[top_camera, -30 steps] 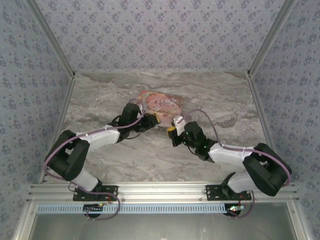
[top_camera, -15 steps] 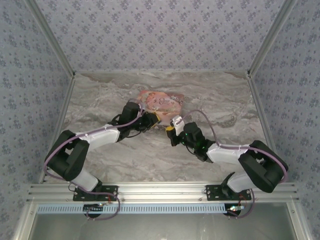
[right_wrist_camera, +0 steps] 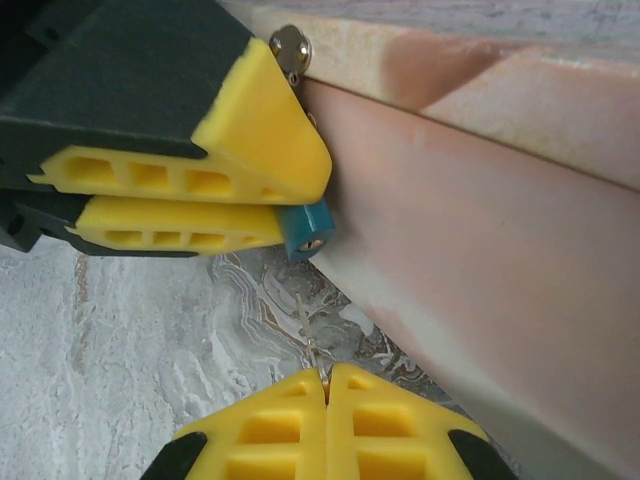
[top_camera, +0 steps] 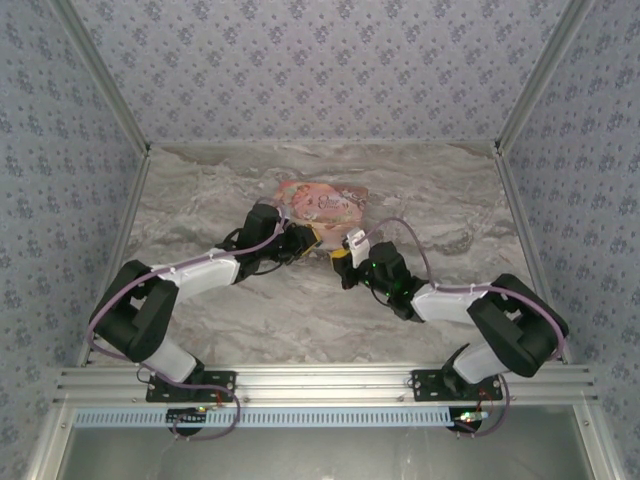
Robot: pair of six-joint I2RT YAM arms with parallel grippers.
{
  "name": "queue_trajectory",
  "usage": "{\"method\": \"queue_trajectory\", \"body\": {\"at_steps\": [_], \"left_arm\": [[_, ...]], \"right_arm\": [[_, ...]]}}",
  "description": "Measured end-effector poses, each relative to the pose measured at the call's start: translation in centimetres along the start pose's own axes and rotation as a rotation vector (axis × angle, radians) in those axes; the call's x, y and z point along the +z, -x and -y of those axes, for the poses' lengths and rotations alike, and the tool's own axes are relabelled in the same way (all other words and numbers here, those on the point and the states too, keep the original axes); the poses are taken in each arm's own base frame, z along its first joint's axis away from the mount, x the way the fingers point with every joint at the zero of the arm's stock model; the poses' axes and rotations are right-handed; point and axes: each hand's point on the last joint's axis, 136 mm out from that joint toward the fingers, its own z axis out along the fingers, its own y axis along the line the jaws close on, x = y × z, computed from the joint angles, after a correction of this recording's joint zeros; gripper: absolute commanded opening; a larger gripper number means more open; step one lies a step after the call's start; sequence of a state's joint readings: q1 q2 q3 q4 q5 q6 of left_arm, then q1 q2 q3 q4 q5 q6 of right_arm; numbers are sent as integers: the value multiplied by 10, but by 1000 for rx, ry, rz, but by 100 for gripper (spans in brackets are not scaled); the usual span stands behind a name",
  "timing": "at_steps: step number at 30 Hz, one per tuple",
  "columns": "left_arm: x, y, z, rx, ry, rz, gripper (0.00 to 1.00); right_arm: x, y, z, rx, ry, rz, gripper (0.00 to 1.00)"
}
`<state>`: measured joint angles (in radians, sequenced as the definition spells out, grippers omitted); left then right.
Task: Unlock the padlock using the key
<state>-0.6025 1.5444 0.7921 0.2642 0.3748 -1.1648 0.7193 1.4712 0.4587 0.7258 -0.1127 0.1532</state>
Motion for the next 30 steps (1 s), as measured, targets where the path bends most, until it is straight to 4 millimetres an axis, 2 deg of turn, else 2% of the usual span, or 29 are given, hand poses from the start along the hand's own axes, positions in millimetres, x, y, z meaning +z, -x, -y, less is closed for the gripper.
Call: {"method": "queue_trajectory", "body": {"at_steps": [6,19,30], "left_arm": [[0,0,0,0,0,0,18],[0,0,0,0,0,0,18],[0,0,1,-6,-4,1,19]], "right_arm": [[3,-3,1,21,4,-4,0],[9,8,3,46,21,26,0],[12,7,1,56,39,20,0]]}}
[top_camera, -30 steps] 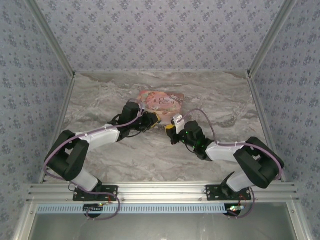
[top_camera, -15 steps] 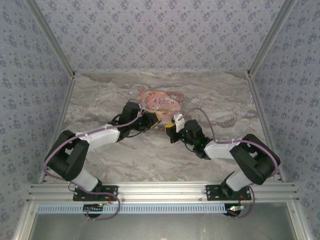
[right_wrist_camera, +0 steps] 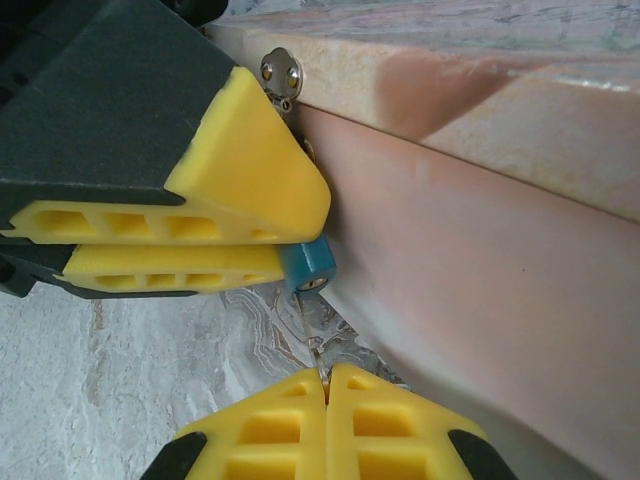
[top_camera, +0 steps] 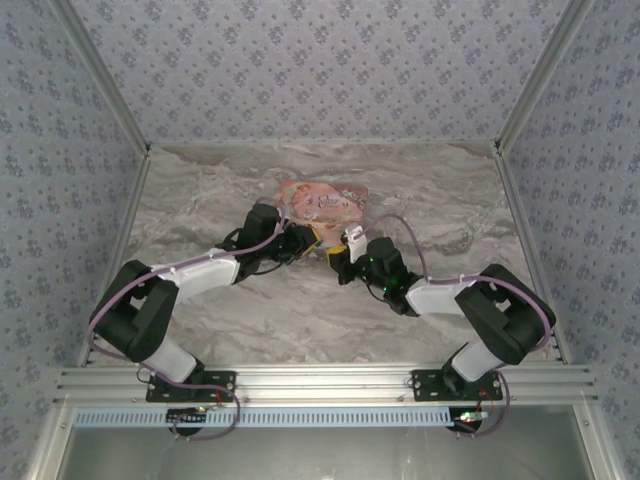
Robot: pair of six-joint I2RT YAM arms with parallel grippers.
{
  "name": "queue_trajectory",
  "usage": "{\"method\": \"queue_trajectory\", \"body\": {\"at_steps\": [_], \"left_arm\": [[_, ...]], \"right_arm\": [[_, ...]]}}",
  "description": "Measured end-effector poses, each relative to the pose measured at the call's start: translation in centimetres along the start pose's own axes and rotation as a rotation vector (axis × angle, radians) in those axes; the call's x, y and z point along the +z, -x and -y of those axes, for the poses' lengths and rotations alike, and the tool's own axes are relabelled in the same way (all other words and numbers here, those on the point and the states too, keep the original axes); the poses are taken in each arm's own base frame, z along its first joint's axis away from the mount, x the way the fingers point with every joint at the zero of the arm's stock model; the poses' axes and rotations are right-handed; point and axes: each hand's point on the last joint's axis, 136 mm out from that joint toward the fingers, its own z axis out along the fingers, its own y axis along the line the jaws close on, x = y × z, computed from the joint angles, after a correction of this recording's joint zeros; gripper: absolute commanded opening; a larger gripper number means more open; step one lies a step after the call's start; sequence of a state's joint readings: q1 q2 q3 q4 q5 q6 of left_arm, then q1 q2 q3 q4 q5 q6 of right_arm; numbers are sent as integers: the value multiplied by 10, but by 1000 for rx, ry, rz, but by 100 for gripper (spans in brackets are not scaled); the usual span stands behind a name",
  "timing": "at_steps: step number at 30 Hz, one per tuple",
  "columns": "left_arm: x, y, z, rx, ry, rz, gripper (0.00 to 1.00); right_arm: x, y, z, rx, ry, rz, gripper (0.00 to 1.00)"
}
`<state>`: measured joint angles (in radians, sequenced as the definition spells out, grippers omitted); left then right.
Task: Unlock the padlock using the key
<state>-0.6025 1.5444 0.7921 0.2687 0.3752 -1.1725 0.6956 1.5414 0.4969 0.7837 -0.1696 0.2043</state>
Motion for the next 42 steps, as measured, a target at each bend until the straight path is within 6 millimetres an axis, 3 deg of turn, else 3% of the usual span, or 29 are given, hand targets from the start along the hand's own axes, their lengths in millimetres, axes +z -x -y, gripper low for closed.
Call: {"method": "queue_trajectory", "body": {"at_steps": [42], "left_arm": [[-2,9,4,-5,-19,26,18]], "right_arm": [[10,15,3,31,27,16,0]]}}
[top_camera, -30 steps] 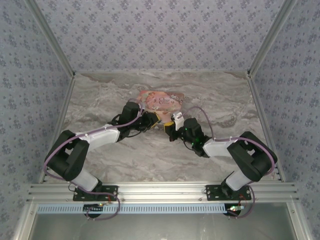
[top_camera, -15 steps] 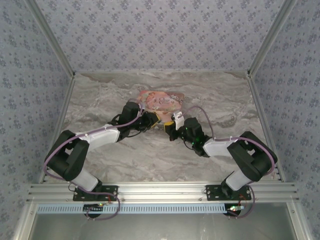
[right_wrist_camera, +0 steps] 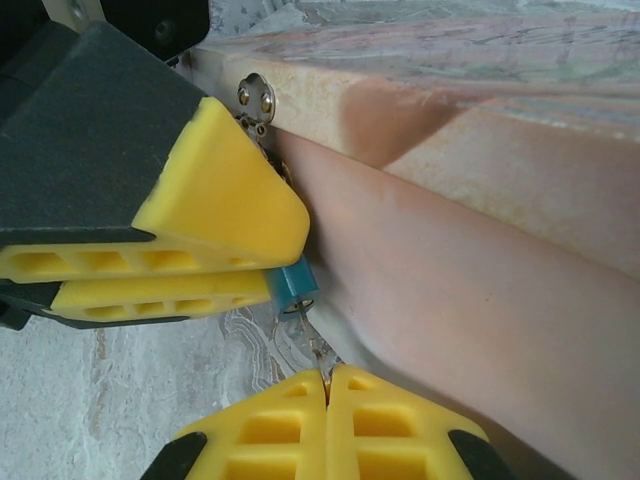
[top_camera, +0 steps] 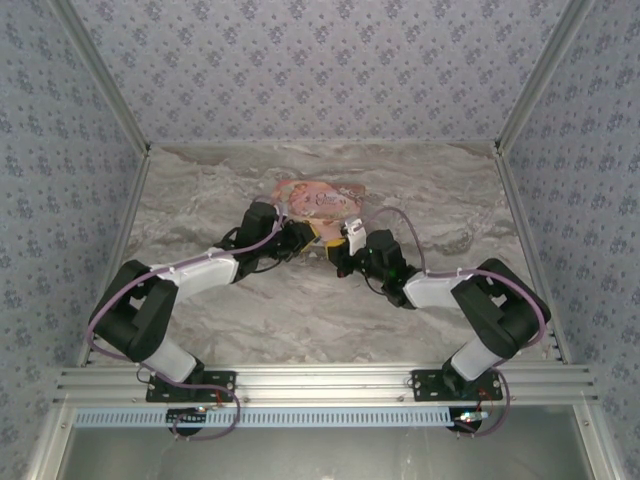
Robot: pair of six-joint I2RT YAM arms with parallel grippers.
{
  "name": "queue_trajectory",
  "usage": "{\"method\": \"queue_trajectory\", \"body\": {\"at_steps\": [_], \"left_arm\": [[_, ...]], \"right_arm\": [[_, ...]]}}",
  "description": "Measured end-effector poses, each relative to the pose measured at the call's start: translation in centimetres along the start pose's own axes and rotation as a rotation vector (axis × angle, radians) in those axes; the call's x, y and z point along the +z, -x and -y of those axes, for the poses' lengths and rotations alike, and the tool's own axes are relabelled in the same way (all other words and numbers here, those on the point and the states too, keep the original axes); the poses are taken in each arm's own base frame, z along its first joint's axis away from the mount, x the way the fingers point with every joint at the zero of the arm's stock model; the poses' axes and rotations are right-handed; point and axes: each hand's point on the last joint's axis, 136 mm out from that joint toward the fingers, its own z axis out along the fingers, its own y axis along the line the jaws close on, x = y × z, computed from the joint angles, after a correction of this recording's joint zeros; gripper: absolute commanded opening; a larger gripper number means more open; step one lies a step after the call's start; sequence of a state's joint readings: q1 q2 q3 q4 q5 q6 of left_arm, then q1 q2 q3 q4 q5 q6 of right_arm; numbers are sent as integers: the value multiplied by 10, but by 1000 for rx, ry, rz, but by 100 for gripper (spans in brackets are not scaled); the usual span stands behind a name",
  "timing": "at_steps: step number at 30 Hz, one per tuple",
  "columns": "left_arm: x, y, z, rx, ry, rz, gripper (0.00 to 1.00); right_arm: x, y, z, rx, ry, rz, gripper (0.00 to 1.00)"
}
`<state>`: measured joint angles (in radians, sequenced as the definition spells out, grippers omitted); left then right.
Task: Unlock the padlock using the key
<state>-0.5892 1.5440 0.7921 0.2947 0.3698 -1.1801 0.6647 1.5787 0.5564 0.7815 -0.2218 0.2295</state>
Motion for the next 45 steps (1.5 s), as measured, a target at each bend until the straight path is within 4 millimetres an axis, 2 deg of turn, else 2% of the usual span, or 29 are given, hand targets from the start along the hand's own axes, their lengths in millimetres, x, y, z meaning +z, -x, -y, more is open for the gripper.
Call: {"method": "queue_trajectory", "body": {"at_steps": [17,33,38,45], "left_arm": [[-3,3,4,3,-12,9,18],[-3,7,7,8,-21,31,18],[3,10,6,10,-25,32,18],[8,7,2,11,-13,24,33]], "right_arm": [[10,7,-3,109,96,1,0],[14,13,-2,115,92,-8,0],[15,12,4,138,58,-5,0],[14,3,7,171,39,-19,0]]}}
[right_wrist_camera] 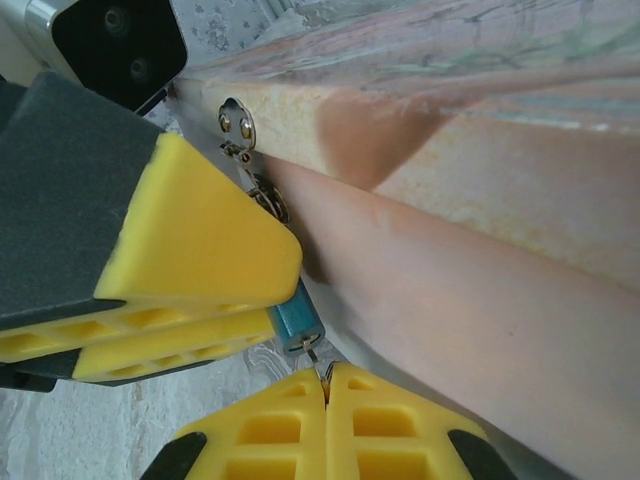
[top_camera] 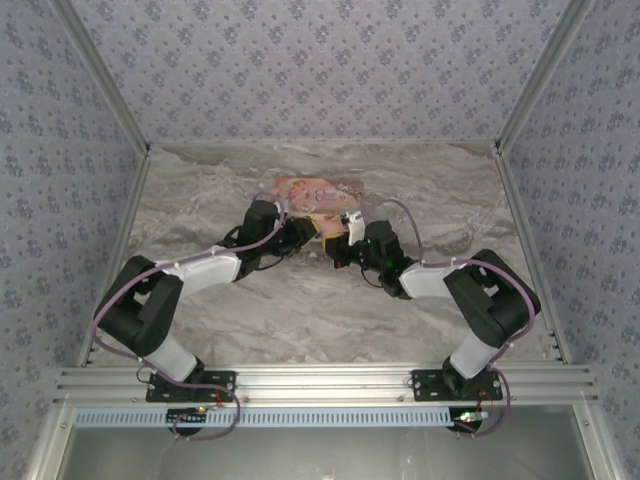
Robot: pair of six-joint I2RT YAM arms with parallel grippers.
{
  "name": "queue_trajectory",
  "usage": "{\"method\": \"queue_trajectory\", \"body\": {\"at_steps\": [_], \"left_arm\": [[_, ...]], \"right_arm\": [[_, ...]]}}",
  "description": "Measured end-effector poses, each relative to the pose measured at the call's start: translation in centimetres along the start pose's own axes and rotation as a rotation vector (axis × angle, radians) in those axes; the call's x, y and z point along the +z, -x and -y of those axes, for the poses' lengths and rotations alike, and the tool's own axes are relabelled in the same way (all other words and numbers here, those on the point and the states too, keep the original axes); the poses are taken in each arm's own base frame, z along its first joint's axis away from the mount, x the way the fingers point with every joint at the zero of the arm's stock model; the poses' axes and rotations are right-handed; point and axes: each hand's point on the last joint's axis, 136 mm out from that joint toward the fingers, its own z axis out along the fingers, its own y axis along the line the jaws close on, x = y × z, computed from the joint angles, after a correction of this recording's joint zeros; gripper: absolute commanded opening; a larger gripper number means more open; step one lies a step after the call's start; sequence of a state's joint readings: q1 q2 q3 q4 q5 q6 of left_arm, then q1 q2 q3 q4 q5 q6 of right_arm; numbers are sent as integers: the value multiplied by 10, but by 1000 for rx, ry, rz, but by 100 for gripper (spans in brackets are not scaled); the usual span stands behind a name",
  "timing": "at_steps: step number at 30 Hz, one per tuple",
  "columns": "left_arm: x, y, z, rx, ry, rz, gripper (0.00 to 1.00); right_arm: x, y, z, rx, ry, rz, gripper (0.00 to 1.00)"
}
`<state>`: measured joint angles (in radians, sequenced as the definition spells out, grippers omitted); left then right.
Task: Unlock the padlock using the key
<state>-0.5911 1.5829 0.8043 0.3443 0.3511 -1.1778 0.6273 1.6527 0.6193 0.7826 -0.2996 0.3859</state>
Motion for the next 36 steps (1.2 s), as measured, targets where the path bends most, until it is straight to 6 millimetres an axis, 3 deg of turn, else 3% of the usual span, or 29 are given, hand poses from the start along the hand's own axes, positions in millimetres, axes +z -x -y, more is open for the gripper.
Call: {"method": "queue_trajectory", "body": {"at_steps": [6,13,20,26,31,36], "left_arm": [[7,-11,-12,-7,30,-39,48],[3,-14,-17,-15,40,-48,57],[-16,-6,-4,-9,3,-8,52],[-20,-12,-23,-77,24,-7,44],[-23,-18,-41,-135,51,5,42],[-25,-17,-41,-181,24,28,42]], "right_arm": [[0,-20,9,45,-15,-28,0],[-1,-32,14,89,-34,-58,0],[-1,-37,15,155,-44,-72,0],[-3,-41,11,225,-61,-90,0],[-4,-45,10,305,-73,-103,0],[-4,-50,6,379,-78,-119,0]]}}
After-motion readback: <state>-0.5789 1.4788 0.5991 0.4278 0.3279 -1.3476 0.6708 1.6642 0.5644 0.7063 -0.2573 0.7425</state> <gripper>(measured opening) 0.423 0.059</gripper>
